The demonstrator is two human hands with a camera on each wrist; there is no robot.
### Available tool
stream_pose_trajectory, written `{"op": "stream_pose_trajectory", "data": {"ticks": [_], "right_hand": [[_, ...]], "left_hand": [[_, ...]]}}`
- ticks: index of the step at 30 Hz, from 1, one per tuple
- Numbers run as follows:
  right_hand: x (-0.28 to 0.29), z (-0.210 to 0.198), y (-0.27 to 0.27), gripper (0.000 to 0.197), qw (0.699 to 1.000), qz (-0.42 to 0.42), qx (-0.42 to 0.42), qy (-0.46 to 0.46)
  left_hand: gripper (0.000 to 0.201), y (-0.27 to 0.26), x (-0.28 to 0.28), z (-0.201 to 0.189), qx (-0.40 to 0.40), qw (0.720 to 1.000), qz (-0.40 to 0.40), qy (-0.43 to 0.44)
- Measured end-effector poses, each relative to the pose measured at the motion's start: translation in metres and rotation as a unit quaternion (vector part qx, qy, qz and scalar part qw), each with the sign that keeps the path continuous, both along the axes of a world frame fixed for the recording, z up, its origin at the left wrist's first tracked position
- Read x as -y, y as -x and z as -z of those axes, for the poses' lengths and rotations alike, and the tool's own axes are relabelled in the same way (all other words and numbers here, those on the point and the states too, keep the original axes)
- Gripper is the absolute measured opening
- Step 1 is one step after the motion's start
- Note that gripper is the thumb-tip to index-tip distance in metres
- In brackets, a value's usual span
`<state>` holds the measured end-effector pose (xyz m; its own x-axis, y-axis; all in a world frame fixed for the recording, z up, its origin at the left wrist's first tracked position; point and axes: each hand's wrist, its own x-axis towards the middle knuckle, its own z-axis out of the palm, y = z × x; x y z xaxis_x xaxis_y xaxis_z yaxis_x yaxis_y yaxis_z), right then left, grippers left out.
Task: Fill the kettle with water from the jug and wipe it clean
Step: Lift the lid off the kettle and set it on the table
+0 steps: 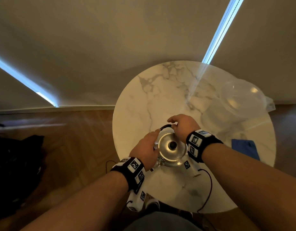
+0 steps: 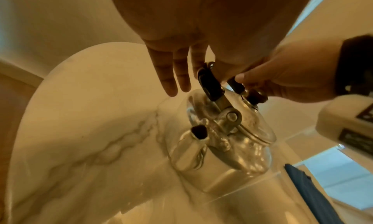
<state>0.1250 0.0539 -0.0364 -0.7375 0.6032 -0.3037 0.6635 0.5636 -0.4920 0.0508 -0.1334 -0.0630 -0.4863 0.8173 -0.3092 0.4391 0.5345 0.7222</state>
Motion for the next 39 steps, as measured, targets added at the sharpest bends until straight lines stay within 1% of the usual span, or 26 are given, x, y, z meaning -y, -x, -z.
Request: {"op": "stream_pose_trajectory", "data": {"ticks": [2,3,4,6,7,8,10,11,14,18,22,24,25,27,29,32,36,37,39], "right_hand": [[0.008,-0.007,-0.011,0.025,0.999,0.001,-0.037,-0.033],[0.014,-0.011,-0.02,0.028,0.998,-0.013,-0.042,-0.045],[0.022,-0.013,-0.029,0.034,0.998,-0.033,-0.028,-0.046],[0.037,-0.013,-0.043,0.045,0.996,-0.071,0.038,-0.036],[0.043,-0.009,-0.047,0.045,0.993,-0.086,0.063,-0.043],[0.046,-0.004,-0.049,0.039,0.991,-0.093,0.07,-0.06],[0.05,0.002,-0.05,0.024,0.991,-0.085,0.05,-0.087],[0.05,0.003,-0.05,0.021,0.992,-0.079,0.041,-0.093],[0.051,-0.001,-0.055,0.021,0.993,-0.064,0.013,-0.102],[0.047,-0.02,-0.065,0.016,0.992,0.007,-0.069,-0.103],[0.035,-0.029,-0.104,0.017,0.992,0.08,-0.072,-0.073],[0.039,-0.021,-0.133,0.017,0.992,0.101,-0.048,-0.049],[0.043,-0.014,-0.146,0.019,0.994,0.103,-0.016,-0.033],[0.052,0.005,-0.165,0.025,0.994,0.082,0.077,-0.01],[0.058,0.025,-0.17,0.027,0.988,0.051,0.143,0.006],[0.057,0.047,-0.164,0.027,0.986,0.021,0.165,0.022],[0.053,0.064,-0.159,0.024,0.984,-0.029,0.174,0.016],[0.052,0.066,-0.159,0.026,0.984,-0.039,0.175,0.017],[0.046,0.067,-0.162,0.037,0.984,-0.041,0.168,0.034]], "left_hand": [[0.103,0.0,0.002,0.004,-0.009,0.999,0.037,0.011],[0.121,-0.001,0.003,0.005,-0.019,0.998,0.051,0.026],[0.133,-0.001,0.003,0.008,-0.036,0.996,0.065,0.04],[0.141,-0.001,0.0,0.013,-0.068,0.993,0.078,0.059],[0.141,-0.001,-0.002,0.014,-0.071,0.993,0.077,0.061],[0.141,-0.002,-0.004,0.016,-0.069,0.993,0.074,0.057],[0.143,-0.003,-0.009,0.015,-0.053,0.995,0.067,0.053],[0.144,-0.003,-0.01,0.015,-0.045,0.996,0.063,0.052],[0.148,-0.002,-0.013,0.015,-0.028,0.997,0.051,0.042],[0.141,0.0,-0.02,0.019,-0.041,0.998,0.039,0.032],[0.142,0.004,-0.03,0.019,-0.045,0.998,0.036,0.04],[0.14,0.005,-0.036,0.02,-0.045,0.997,0.03,0.047],[0.139,0.006,-0.039,0.02,-0.043,0.998,0.02,0.049],[0.132,0.007,-0.043,0.019,-0.035,0.998,-0.006,0.047],[0.127,0.006,-0.047,0.019,-0.038,0.998,-0.018,0.046],[0.127,0.005,-0.051,0.019,-0.051,0.996,-0.022,0.063],[0.129,0.003,-0.051,0.015,-0.065,0.994,-0.029,0.082],[0.129,0.002,-0.051,0.014,-0.07,0.993,-0.029,0.087],[0.129,0.0,-0.051,0.012,-0.078,0.992,-0.029,0.093]]}}
